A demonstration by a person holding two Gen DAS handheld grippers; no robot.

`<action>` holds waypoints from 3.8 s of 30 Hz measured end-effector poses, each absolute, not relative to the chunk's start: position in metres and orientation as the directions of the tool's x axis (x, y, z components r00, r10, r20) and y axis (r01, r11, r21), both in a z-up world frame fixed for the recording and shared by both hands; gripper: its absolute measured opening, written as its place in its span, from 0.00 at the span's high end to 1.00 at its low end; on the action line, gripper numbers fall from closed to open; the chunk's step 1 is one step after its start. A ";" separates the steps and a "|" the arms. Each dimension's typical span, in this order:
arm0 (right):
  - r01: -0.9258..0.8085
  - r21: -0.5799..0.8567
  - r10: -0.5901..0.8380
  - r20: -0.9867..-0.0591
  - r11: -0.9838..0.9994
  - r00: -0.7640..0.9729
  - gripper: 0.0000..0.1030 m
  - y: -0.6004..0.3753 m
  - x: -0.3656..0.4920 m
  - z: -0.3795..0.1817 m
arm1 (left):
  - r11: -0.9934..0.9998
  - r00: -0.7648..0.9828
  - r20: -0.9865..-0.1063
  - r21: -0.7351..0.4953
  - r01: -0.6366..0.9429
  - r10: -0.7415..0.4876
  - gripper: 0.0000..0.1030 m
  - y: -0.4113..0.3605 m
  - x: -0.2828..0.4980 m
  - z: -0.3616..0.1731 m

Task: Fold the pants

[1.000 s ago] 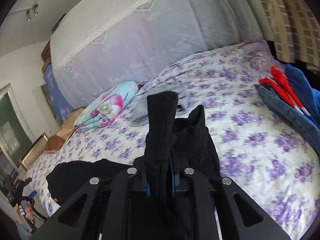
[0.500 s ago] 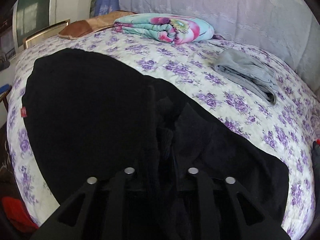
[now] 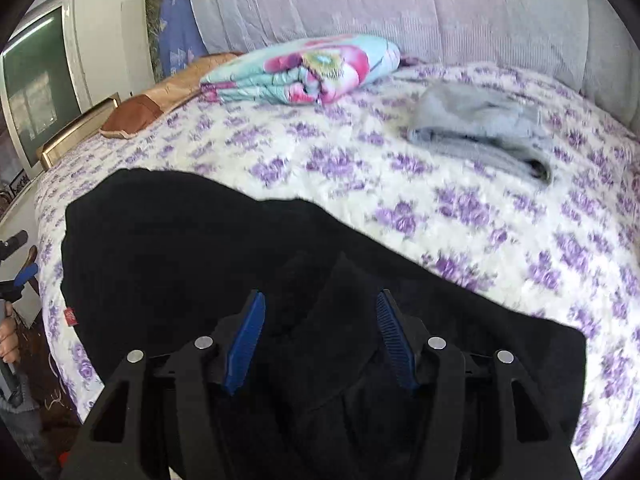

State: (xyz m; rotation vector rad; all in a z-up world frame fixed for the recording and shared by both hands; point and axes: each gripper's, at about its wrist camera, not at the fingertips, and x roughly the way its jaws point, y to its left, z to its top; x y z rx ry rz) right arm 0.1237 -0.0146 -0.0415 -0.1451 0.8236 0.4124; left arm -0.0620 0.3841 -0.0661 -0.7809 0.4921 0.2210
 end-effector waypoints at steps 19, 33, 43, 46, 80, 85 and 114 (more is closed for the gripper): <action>-0.491 0.107 0.413 -0.707 0.865 0.573 0.29 -0.019 0.103 -0.044 | 0.688 0.836 -0.532 -0.656 -0.309 -0.131 0.05 0.359 -0.025 -0.071; -0.209 0.314 0.360 -0.571 0.926 0.738 0.16 -0.190 0.072 -0.013 | 0.677 0.783 -0.601 -0.644 -0.356 -0.159 0.11 0.358 0.041 -0.072; -0.126 0.479 0.404 -0.539 0.869 0.739 0.15 -0.251 0.071 -0.044 | 0.683 0.745 -0.658 -0.594 -0.424 -0.109 0.50 0.351 0.056 -0.067; -0.126 0.496 0.427 -0.559 0.859 0.710 0.15 -0.253 0.077 -0.057 | 0.710 0.742 -0.667 -0.556 -0.433 -0.071 0.67 0.346 0.053 -0.058; -0.062 0.659 0.443 -0.430 0.749 0.787 0.10 -0.364 0.044 -0.081 | 0.935 0.732 -0.588 -0.138 0.327 -0.343 0.79 -0.075 0.104 0.051; -0.073 0.648 0.445 -0.433 0.758 0.784 0.10 -0.361 0.048 -0.083 | 0.905 0.672 -0.674 0.014 0.426 -0.306 0.79 -0.133 0.086 -0.009; -0.079 0.635 0.440 -0.434 0.768 0.786 0.09 -0.359 0.046 -0.084 | 0.867 0.527 -0.770 -0.066 0.494 -0.359 0.64 -0.127 0.079 -0.041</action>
